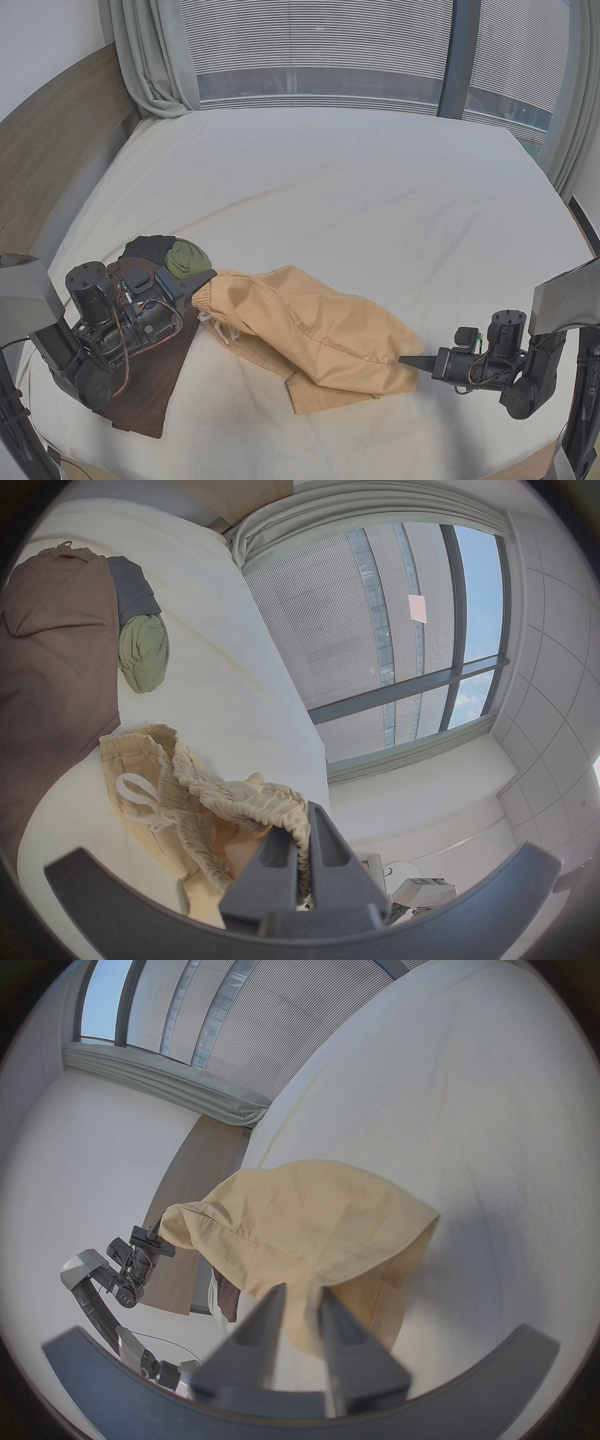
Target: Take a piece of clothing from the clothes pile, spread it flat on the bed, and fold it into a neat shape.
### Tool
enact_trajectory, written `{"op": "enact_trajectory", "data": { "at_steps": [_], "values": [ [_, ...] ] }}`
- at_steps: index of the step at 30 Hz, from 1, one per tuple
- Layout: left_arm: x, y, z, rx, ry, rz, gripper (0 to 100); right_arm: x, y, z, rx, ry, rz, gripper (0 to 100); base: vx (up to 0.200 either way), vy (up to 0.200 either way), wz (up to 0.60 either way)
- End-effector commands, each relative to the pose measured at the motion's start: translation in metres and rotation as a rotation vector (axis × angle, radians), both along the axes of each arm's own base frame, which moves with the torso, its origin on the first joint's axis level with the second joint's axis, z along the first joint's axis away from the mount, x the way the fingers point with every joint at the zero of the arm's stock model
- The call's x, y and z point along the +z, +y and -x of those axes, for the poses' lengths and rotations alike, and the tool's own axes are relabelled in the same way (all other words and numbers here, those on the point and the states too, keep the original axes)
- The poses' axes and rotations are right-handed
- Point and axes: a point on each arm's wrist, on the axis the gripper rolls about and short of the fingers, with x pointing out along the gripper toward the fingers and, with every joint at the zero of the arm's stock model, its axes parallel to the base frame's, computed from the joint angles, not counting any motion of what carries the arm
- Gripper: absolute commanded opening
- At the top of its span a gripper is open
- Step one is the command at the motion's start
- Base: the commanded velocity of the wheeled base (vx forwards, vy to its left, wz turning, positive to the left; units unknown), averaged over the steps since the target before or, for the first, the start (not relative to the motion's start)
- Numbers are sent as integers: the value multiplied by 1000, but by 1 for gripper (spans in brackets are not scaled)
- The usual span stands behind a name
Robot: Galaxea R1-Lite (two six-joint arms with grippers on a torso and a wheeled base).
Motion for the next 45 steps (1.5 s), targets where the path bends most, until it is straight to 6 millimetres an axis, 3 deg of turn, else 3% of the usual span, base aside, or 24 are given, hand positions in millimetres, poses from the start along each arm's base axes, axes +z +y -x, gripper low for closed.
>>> {"op": "enact_trajectory", "data": {
  "at_steps": [1,15,30,31,41,45],
  "values": [
    [0,0,0,-1,2,1,0,-10,3,-1,5,24,8,100,0,0,0],
    [3,0,-1,-2,-9,5,0,-38,16,-9,34,67,31,100,0,0,0],
    [3,0,-1,-2,-9,7,0,-28,25,-13,47,15,22,100,0,0,0],
    [3,0,-1,-2,-9,7,0,-28,24,-13,44,15,22,0,0,0,0],
    [4,0,-1,-2,-14,9,0,-29,22,-15,20,10,29,0,0,0,0],
    [7,0,-1,1,-31,7,0,-9,19,-14,11,-38,16,0,0,0,0]
  ]
}}
